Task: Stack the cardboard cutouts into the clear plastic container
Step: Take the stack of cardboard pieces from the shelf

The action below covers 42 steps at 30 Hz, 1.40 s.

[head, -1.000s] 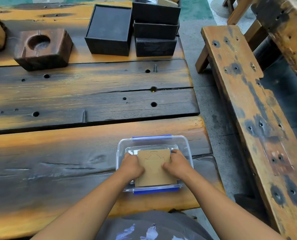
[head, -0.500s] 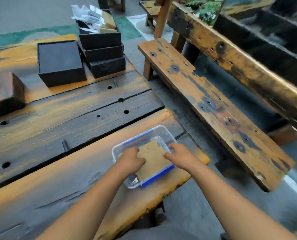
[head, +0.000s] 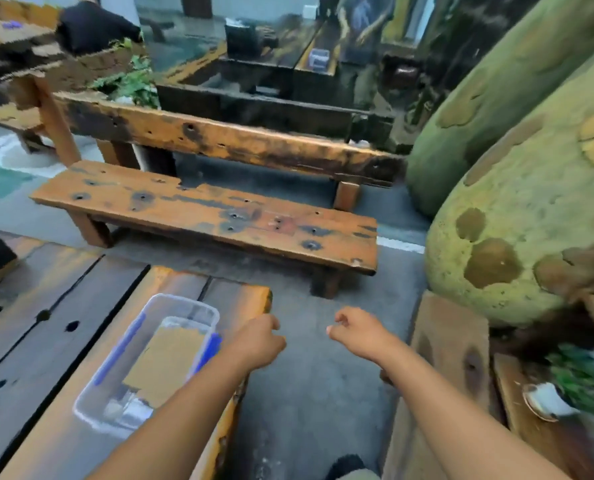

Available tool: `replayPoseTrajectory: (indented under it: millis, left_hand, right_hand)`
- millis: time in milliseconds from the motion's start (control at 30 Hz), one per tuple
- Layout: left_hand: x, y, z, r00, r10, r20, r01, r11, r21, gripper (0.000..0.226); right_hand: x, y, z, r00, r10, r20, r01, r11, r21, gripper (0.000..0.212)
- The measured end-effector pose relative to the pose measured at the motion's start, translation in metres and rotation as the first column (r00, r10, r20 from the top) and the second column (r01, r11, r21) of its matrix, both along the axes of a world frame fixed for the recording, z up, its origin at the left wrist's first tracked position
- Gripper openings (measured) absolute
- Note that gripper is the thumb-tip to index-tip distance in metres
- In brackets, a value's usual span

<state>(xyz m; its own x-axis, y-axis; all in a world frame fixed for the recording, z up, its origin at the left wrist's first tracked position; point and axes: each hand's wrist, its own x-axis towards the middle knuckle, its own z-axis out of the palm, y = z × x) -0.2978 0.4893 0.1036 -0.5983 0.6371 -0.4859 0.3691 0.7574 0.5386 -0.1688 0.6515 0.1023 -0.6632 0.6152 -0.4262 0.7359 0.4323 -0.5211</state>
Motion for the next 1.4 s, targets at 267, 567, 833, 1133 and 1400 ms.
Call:
replayPoseTrajectory:
  millis: [267, 567, 833, 1133, 1400]
  left_hand:
    - [0.091, 0.148, 0.028, 0.894, -0.422, -0.149, 0.424, 0.905, -0.021, 0.046]
    - [0.179, 0.276, 0.043, 0.712, -0.678, -0.184, 0.694, 0.718, 0.042, 0.038]
    - [0.302, 0.364, 0.067, 0.448, -0.874, -0.187, 0.894, 0.438, 0.098, 0.009]
    - [0.427, 0.436, 0.115, 0.187, -0.962, -0.197, 0.967, 0.145, 0.210, 0.028]
    - [0.529, 0.514, 0.191, -0.052, -0.934, -0.353, 0.950, -0.156, 0.272, 0.036]
  right_hand:
    - [0.156, 0.094, 0.007, 0.904, -0.417, -0.096, 0.417, 0.909, -0.015, 0.017]
    - [0.276, 0.162, 0.006, 0.657, -0.727, -0.200, 0.722, 0.683, -0.110, 0.020]
    - [0.381, 0.172, 0.049, 0.391, -0.881, -0.267, 0.904, 0.422, -0.070, 0.020]
    - [0.483, 0.179, 0.103, 0.090, -0.923, -0.375, 0.993, 0.114, -0.044, 0.017]
    - [0.564, 0.205, 0.192, -0.136, -0.869, -0.475, 0.989, -0.148, -0.012, 0.026]
